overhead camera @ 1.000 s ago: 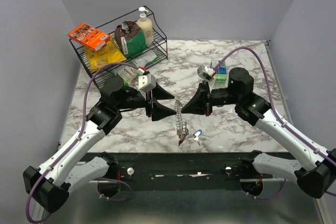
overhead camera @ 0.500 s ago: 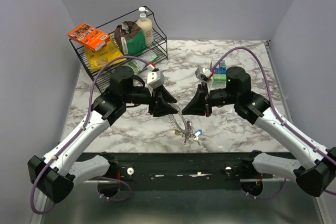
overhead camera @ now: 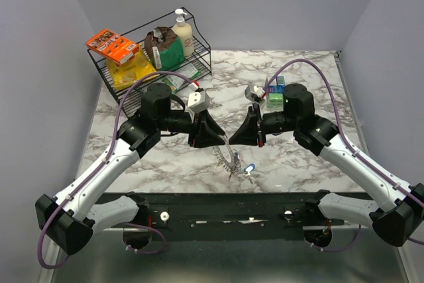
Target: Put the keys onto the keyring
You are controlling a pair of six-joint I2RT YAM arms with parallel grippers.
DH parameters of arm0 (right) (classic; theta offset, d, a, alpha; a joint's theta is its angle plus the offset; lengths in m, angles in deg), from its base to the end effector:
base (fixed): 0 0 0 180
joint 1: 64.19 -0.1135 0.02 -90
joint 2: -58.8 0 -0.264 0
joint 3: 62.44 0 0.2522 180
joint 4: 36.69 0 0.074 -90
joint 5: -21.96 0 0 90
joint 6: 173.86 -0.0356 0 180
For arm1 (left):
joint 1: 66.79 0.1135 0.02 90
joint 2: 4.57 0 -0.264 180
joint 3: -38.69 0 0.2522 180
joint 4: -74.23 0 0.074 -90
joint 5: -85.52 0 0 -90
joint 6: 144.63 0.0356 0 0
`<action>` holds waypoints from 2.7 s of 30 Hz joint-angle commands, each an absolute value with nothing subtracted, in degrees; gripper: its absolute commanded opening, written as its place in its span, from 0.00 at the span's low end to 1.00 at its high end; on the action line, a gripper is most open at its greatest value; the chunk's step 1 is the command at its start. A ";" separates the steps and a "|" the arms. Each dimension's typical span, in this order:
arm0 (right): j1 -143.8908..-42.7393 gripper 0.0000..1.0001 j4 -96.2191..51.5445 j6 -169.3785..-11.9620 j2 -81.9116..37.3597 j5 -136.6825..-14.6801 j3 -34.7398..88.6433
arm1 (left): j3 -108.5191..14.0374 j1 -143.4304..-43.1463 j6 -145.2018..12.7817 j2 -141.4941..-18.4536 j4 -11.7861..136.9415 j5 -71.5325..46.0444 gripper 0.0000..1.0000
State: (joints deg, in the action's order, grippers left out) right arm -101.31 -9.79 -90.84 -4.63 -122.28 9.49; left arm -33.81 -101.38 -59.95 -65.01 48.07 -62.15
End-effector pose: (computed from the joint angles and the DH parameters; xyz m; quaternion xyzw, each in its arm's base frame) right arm 0.1750 0.1687 0.3570 -0.4452 0.6277 0.5381 0.3438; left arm 0.1695 -0.1534 0.3732 0.4615 0.5934 -0.5413 0.3766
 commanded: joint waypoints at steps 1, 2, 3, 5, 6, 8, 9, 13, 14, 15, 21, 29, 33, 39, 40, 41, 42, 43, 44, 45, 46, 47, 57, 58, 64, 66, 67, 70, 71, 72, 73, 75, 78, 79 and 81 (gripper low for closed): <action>-101.19 0.01 -10.72 -90.45 -4.65 -121.74 12.14 | -35.98 -102.56 -58.24 -66.00 44.92 -61.44 0.46; -101.19 0.01 -10.63 -90.45 -4.65 -121.74 12.14 | -35.89 -102.65 -58.15 -66.00 44.57 -61.17 0.46; -101.19 0.01 -10.72 -90.45 -4.65 -121.74 12.14 | -35.89 -102.74 -57.88 -66.09 44.48 -60.56 0.47; -101.19 0.01 -10.72 -90.45 -4.57 -121.65 12.14 | -35.98 -102.91 -57.80 -66.27 44.39 -60.38 0.45; -101.19 0.01 -10.72 -90.53 -4.56 -121.74 12.05 | -36.07 -103.00 -57.71 -66.27 44.30 -60.29 0.44; -101.19 0.01 -10.72 -90.54 -4.48 -121.74 11.88 | -36.24 -103.09 -57.36 -66.62 44.04 -60.12 0.40; -101.28 0.01 -10.72 -90.54 -4.39 -121.65 11.87 | -36.42 -103.09 -57.27 -66.71 43.95 -60.12 0.38; -101.19 0.01 -10.80 -90.62 -4.30 -121.57 11.70 | -37.21 -103.44 -56.65 -67.67 42.37 -60.21 0.32; -101.10 0.01 -10.80 -90.62 -4.30 -121.65 11.70 | -37.38 -103.53 -56.30 -67.85 41.93 -59.94 0.31; -101.19 0.01 -10.80 -90.62 -4.39 -121.65 11.61 | -37.56 -103.61 -56.21 -68.02 41.41 -59.85 0.29; -101.19 0.01 -10.98 -90.80 -4.39 -121.74 11.52 | -37.74 -104.14 -56.39 -68.20 41.93 -59.50 0.19; -101.19 0.01 -11.07 -90.97 -3.86 -121.13 11.26 | -37.30 -104.32 -56.21 -68.03 41.93 -58.10 0.00; -101.19 0.05 -11.59 -92.20 -2.90 -118.41 10.73 | -35.02 -104.23 -56.82 -66.62 44.73 -54.85 0.00; -101.19 0.49 -16.42 -97.47 1.23 -113.13 8.10 | -28.70 -104.32 -60.69 -61.27 54.40 -49.84 0.00; -101.19 0.61 -17.04 -98.09 1.76 -111.39 7.75 | -27.90 -104.32 -61.04 -60.65 55.54 -49.49 0.00; -101.19 0.68 -17.57 -98.70 2.37 -110.24 7.40 | -27.20 -104.32 -61.48 -60.12 57.55 -48.96 0.00; -101.19 0.74 -18.35 -99.67 3.42 -109.10 7.13 | -25.80 -104.32 -61.66 -58.98 58.62 -48.78 0.00; -101.19 0.83 -18.62 -100.11 4.04 -107.17 6.35 | -25.00 -104.32 -61.84 -58.45 59.41 -48.61 0.00; -101.19 0.89 -18.89 -100.46 4.57 -106.11 6.08 | -24.38 -104.32 -61.92 -57.92 60.90 -48.60 0.00; -101.19 0.95 -19.24 -100.90 5.01 -105.14 5.64 | -23.07 -104.32 -61.93 -57.13 62.04 -48.43 0.00; -101.19 1.00 -19.42 -101.17 5.89 -103.48 4.94 | -22.80 -104.32 -61.84 -56.60 62.49 -48.08 0.00; -101.19 1.00 -19.42 -101.34 6.33 -102.76 4.50 | -22.36 -104.32 -61.84 -56.25 63.02 -47.82 0.00; -100.66 1.00 -19.24 -104.51 7.04 -99.77 2.38 | -19.90 -104.32 -59.64 -53.52 63.73 -46.14 0.00; -100.66 1.00 -19.15 -104.68 7.12 -98.90 2.30 | -19.90 -104.32 -59.64 -53.52 63.99 -46.14 0.00; -100.49 1.00 -16.17 -106.96 9.67 -92.31 -1.03 | -19.72 -104.32 -58.06 -54.14 63.29 -47.11 0.00; -100.31 1.00 -14.68 -107.58 10.29 -89.14 -2.18 | -19.46 -104.23 -57.27 -54.14 62.15 -46.41 0.00; -100.22 1.00 -13.97 -108.20 10.64 -88.26 -2.54 | -19.20 -104.32 -57.09 -53.96 61.88 -46.23 0.00; -100.14 0.99 -11.16 -109.08 10.64 -85.80 -4.21 | -17.97 -104.23 -56.83 -52.91 61.62 -45.70 0.00; -100.14 0.98 -10.55 -109.25 10.47 -85.27 -5.17 | -17.61 -104.32 -56.83 -52.65 61.79 -45.62 0.00; -100.14 0.98 -9.06 -109.26 10.29 -84.92 -5.52 | -16.83 -104.23 -56.83 -52.12 61.88 -45.09 0.00; -100.14 0.97 -8.26 -109.60 10.12 -84.65 -5.79 | -16.47 -104.23 -56.83 -51.86 62.05 -45.00 0.00; -100.22 0.94 -5.98 -110.13 9.06 -84.04 -6.84 | -15.86 -104.32 -57.00 -51.33 62.23 -44.82 0.00; -100.14 0.93 -3.78 -111.54 6.60 -83.86 -8.33 | -15.68 -104.23 -56.92 -50.80 61.62 -45.00 0.00; -100.14 0.90 -3.51 -112.15 5.81 -84.30 -8.78 | -15.59 -104.32 -56.83 -50.80 61.36 -44.91 0.00; -100.14 0.88 -3.07 -112.94 3.45 -85.88 -9.92 | -15.59 -104.23 -56.30 -50.19 60.56 -44.74 0.00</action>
State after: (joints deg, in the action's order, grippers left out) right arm -100.44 -7.60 -110.38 6.71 -86.11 -7.60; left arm -15.54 -104.15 -57.57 -52.25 60.16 -45.93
